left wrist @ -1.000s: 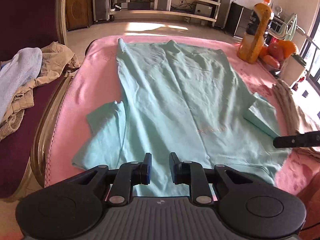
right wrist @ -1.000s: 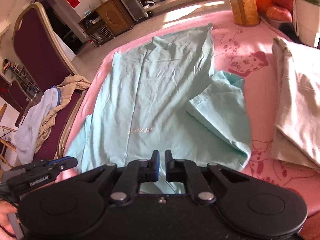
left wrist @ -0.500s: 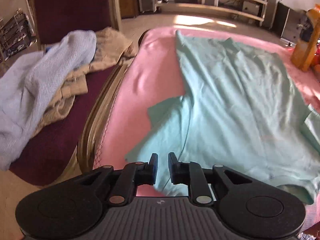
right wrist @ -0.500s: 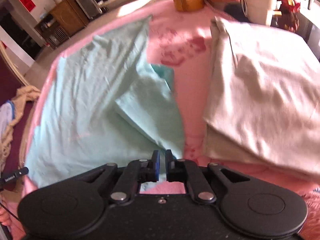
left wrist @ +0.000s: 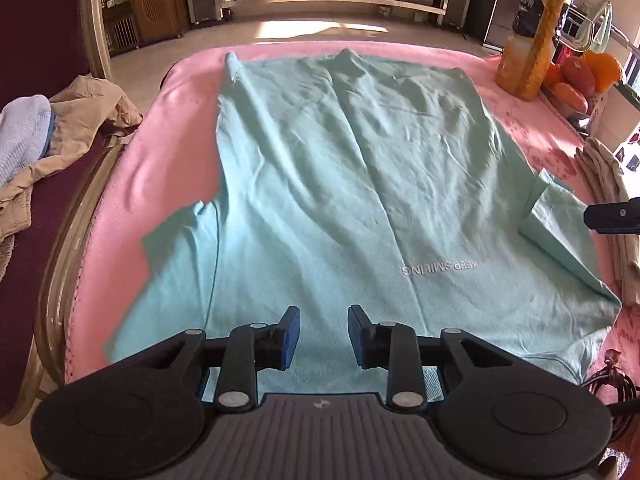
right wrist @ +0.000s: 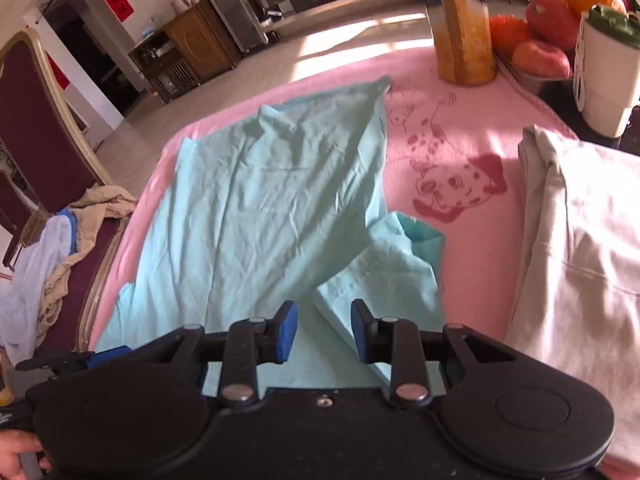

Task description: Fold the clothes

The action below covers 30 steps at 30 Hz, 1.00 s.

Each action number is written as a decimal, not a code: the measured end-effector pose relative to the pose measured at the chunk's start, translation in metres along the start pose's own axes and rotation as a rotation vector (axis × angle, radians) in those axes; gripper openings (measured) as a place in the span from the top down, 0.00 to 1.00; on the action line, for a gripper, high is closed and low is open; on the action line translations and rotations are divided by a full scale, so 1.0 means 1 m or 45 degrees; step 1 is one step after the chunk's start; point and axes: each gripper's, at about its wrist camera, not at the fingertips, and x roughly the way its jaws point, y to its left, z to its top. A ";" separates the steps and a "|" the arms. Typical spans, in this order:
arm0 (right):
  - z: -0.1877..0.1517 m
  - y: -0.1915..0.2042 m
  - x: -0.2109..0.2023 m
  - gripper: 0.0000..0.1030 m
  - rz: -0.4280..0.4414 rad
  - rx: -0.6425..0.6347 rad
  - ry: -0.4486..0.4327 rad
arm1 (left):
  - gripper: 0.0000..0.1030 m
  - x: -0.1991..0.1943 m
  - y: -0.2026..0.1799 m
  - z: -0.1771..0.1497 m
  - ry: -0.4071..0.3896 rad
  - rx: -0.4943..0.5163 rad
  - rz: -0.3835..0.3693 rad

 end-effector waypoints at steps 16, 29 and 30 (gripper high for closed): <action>-0.018 0.031 0.061 0.69 -0.216 -0.460 -0.014 | 0.60 0.020 -0.002 -0.010 -0.030 0.053 0.075; -0.014 0.009 0.036 0.98 -0.172 -0.219 -0.204 | 0.58 0.019 -0.001 -0.014 -0.055 0.064 0.078; -0.012 0.002 0.025 0.98 -0.164 -0.158 -0.250 | 0.58 0.019 -0.002 -0.014 -0.054 0.064 0.080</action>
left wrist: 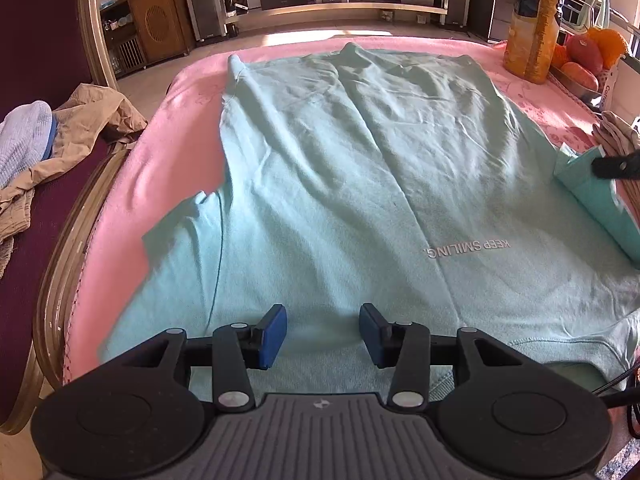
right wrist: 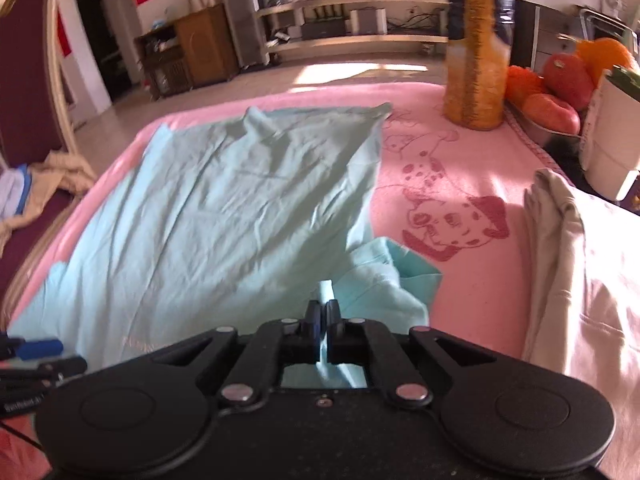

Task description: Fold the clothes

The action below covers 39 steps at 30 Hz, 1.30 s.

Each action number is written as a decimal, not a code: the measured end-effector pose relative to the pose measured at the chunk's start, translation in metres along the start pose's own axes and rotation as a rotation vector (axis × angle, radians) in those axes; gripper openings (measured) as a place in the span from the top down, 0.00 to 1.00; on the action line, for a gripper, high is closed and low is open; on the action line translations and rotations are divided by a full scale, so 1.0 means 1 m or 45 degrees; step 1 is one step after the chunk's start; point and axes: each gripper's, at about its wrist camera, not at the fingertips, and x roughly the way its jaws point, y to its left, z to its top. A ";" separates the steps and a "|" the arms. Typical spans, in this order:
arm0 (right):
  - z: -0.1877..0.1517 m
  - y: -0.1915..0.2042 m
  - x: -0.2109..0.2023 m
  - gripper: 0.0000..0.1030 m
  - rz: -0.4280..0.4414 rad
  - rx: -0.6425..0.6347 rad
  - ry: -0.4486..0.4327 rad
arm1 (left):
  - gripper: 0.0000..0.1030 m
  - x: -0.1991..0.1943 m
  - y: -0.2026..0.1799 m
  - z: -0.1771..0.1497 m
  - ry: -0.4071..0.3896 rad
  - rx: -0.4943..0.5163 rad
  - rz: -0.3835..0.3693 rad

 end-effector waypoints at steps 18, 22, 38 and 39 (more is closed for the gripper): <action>-0.034 -0.130 -0.051 0.93 -0.271 0.684 -0.056 | 0.58 -0.010 -0.003 -0.004 -0.038 0.000 -0.003; -0.030 -0.125 -0.067 0.81 -0.263 0.687 -0.132 | 0.58 -0.016 0.004 -0.001 -0.064 -0.045 0.004; -0.021 -0.058 0.013 0.77 0.393 0.587 0.315 | 0.59 -0.008 -0.003 -0.008 -0.033 0.001 -0.049; -0.025 -0.055 0.017 0.77 0.344 0.555 0.351 | 0.59 -0.007 -0.003 -0.009 -0.027 0.004 -0.048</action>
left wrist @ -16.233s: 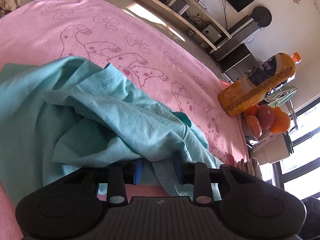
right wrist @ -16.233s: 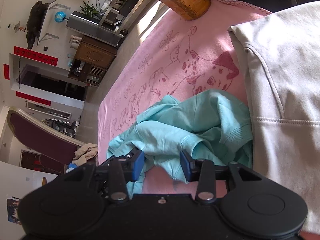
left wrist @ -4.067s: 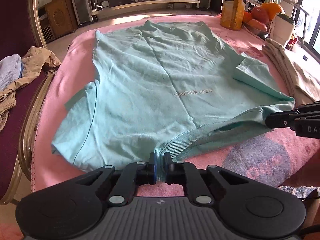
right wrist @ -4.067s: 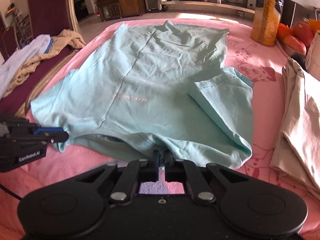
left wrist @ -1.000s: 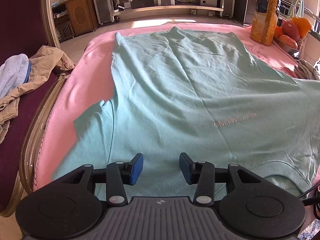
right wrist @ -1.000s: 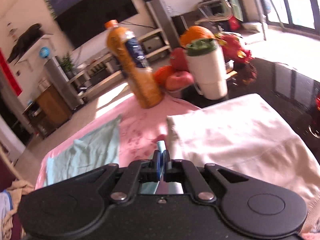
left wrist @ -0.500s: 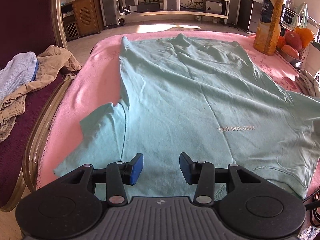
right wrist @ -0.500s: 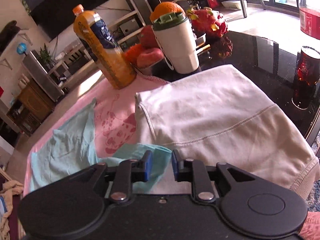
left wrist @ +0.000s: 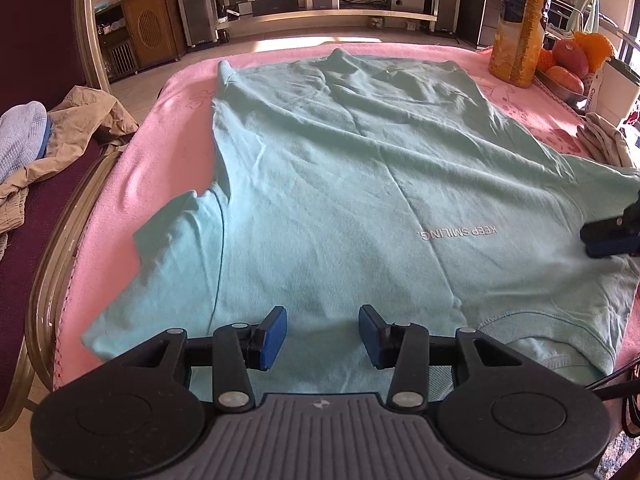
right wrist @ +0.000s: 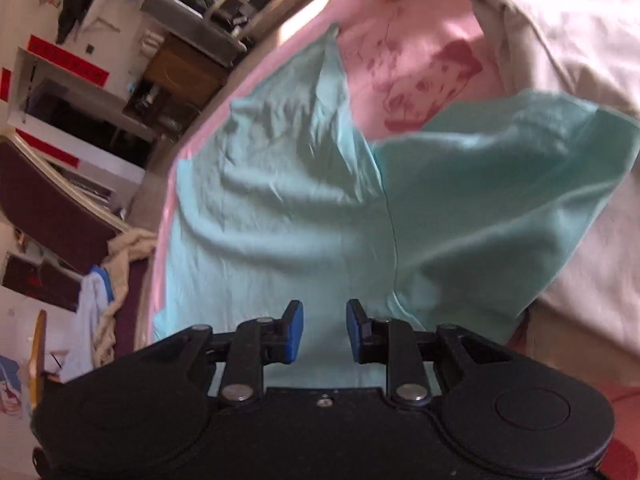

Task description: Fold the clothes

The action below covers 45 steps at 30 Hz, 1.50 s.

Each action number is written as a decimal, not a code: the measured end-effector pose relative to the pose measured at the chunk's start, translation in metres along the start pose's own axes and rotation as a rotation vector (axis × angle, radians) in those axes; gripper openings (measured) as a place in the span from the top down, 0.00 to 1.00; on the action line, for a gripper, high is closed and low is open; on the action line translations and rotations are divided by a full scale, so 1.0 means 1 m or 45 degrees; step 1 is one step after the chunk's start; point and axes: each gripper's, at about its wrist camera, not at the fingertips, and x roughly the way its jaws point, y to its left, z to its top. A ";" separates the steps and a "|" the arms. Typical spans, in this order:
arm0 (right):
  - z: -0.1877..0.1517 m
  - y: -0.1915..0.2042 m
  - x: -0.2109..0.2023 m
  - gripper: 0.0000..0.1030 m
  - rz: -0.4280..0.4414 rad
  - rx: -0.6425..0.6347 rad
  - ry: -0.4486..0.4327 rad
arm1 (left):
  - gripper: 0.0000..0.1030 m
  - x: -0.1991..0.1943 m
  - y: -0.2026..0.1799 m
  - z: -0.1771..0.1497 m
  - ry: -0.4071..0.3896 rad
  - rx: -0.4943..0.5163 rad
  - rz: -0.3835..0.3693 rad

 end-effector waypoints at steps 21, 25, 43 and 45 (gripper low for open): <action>-0.059 0.027 -0.020 0.84 -0.190 -0.297 0.169 | 0.83 -0.049 -0.011 -0.045 0.122 0.089 -0.043; -0.054 0.032 -0.047 0.81 0.017 -0.227 0.125 | 0.67 -0.075 0.045 -0.038 0.062 -0.202 -0.126; 0.013 0.062 -0.049 0.67 0.243 -0.285 -0.330 | 0.56 -0.020 0.160 -0.009 0.095 -0.932 -0.006; 0.011 0.065 -0.049 0.67 0.225 -0.314 -0.342 | 0.60 -0.018 0.160 -0.012 0.106 -0.948 -0.015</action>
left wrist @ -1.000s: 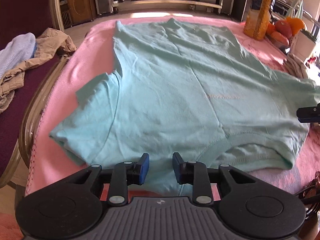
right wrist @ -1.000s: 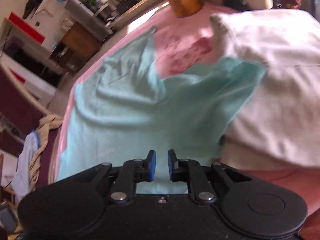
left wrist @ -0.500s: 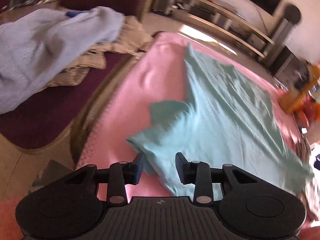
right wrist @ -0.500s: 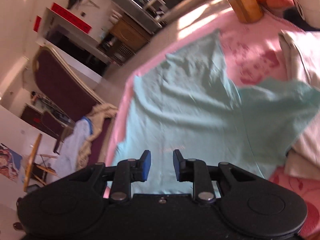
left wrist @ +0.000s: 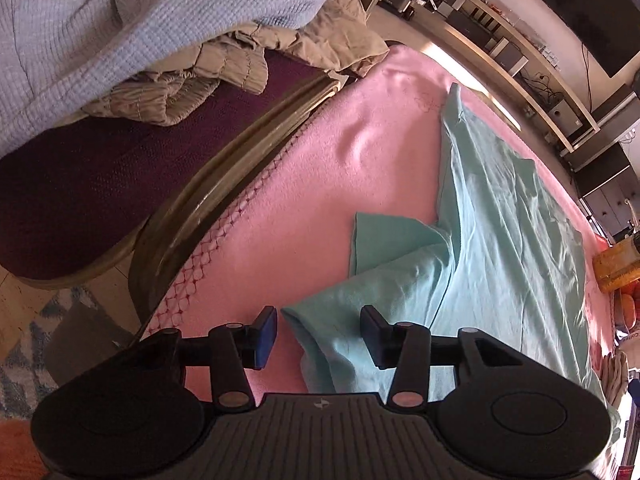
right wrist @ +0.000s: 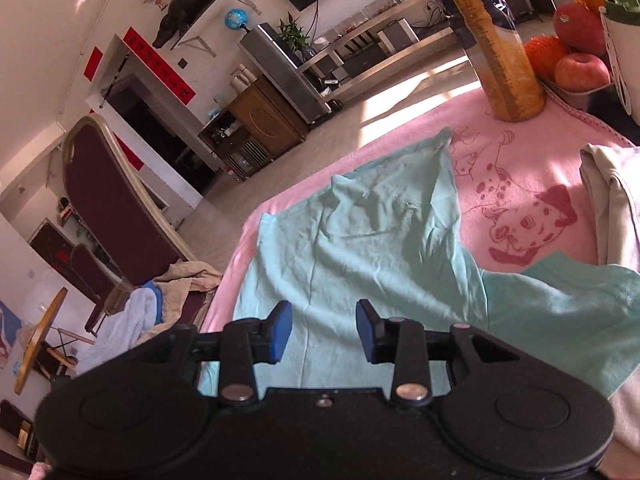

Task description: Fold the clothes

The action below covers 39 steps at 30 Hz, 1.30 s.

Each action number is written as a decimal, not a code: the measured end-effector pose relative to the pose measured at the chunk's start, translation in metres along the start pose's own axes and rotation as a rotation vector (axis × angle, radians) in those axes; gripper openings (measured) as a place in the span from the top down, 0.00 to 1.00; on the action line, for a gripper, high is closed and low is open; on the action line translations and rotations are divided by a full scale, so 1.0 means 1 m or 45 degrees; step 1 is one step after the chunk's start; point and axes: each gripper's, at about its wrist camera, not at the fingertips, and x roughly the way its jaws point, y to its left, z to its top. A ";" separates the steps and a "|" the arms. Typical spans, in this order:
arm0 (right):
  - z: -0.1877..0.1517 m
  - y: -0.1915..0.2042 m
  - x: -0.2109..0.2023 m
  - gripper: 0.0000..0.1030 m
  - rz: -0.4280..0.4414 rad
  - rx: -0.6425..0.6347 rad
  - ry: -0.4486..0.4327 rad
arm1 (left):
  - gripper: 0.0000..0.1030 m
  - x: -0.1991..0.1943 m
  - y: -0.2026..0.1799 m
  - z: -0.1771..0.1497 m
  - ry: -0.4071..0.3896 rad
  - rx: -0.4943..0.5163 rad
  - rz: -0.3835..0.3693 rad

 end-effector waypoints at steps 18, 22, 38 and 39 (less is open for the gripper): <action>-0.005 -0.009 -0.003 0.64 -0.009 0.074 0.041 | 0.99 -0.026 -0.183 -0.105 -0.471 1.345 0.082; -0.003 -0.017 -0.005 0.62 -0.015 0.128 0.044 | 0.83 0.012 -0.210 -0.148 -0.245 1.592 0.164; 0.004 -0.020 -0.019 0.58 0.047 0.195 -0.015 | 0.67 -0.032 -0.069 -0.046 -0.116 0.065 -0.258; 0.004 -0.021 -0.020 0.58 0.049 0.197 -0.015 | 0.63 -0.025 -0.064 -0.044 -0.106 0.013 -0.256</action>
